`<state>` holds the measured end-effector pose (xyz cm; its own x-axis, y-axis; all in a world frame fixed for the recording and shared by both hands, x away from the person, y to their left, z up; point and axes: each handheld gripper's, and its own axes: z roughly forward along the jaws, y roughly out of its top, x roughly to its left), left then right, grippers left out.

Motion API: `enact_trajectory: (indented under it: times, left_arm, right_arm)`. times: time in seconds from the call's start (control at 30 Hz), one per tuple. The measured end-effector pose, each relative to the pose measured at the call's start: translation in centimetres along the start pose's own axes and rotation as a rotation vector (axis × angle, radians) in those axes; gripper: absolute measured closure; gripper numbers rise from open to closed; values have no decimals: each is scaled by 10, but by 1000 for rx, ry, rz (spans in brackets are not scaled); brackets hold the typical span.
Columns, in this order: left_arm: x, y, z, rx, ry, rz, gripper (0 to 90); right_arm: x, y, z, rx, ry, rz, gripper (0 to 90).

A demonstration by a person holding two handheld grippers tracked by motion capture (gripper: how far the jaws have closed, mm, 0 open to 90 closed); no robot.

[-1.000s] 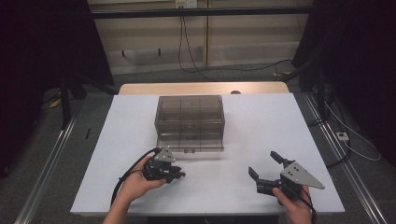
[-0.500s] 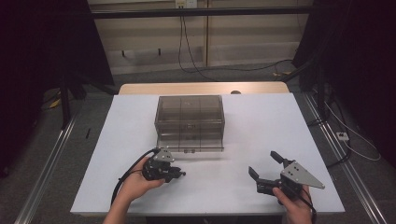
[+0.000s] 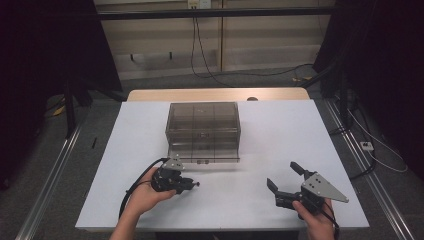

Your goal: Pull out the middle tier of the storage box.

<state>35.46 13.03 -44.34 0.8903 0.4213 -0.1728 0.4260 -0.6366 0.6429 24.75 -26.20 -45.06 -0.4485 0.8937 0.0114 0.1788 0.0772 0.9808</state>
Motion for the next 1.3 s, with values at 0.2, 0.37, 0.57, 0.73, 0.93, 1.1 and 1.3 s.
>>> enact_trajectory:
  times: [0.2, 0.37, 0.57, 0.73, 0.93, 1.1, 1.3]
  left_arm:
    - [3, 3, -8, -25, -16, -44, 807]
    - [4, 7, -13, -31, -36, -65, 809]
    - [9, 10, -14, -52, -34, -92, 809]
    - [12, 10, -13, -54, -29, -108, 809]
    - [13, 11, -12, -49, -24, -114, 809]
    - [15, 11, -13, -47, -29, -124, 809]
    - [15, 18, -20, -62, -28, -141, 810]
  right_arm:
    - [3, 0, 3, 5, 8, -8, 47]
    - [3, -1, 4, 6, 14, 1, 46]
    - [1, -1, 2, 7, 5, 9, 46]
    - [1, 0, 2, 1, 0, 10, 45]
    - [0, 0, 3, 2, 1, 9, 45]
    - [1, 1, 3, 3, 5, 7, 45]
    - [1, 1, 3, -1, 8, 4, 45]
